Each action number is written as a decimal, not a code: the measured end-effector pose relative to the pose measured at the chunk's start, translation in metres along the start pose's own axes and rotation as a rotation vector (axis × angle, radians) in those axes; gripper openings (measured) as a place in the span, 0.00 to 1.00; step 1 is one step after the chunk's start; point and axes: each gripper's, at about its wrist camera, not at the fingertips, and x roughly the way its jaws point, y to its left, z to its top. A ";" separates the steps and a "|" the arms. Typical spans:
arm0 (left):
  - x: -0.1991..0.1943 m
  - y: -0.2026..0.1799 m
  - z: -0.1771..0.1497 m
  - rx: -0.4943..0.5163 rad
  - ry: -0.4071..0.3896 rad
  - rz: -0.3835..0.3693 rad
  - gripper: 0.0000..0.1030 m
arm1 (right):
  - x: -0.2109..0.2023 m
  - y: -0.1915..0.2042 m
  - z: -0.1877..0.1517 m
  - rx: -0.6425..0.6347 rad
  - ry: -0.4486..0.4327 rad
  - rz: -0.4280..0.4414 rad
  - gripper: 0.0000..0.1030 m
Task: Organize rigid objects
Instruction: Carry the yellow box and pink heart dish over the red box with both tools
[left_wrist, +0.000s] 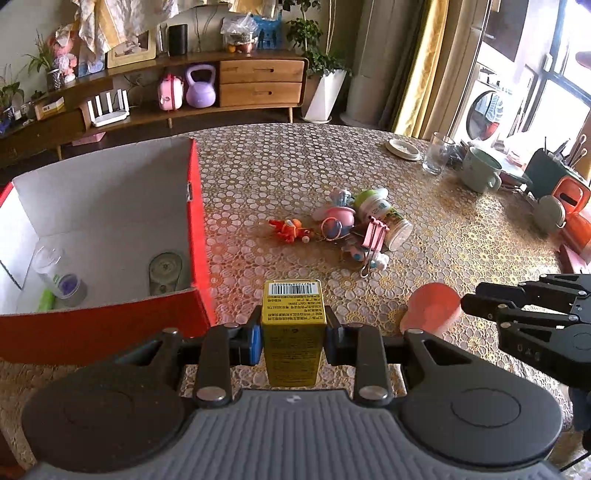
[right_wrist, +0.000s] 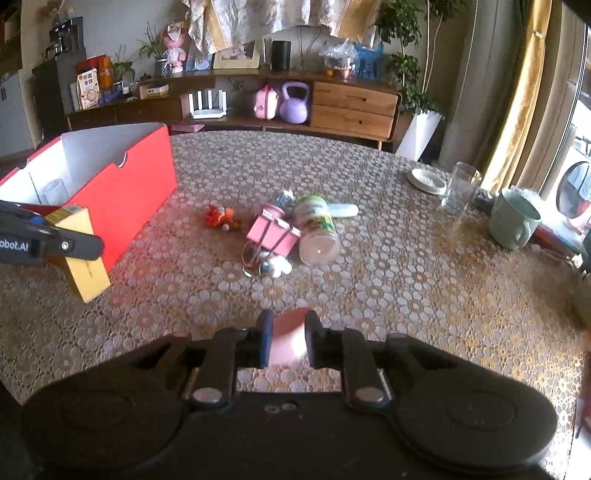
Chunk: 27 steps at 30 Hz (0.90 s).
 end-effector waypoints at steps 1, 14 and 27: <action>0.000 0.001 -0.001 0.001 0.002 -0.001 0.29 | 0.001 -0.001 -0.003 0.004 0.008 0.004 0.19; 0.000 0.004 -0.006 -0.001 0.024 -0.004 0.29 | 0.020 -0.013 -0.021 0.083 -0.011 0.055 0.90; 0.008 -0.003 -0.009 0.015 0.053 -0.002 0.29 | 0.050 0.002 -0.028 -0.055 0.025 0.048 0.79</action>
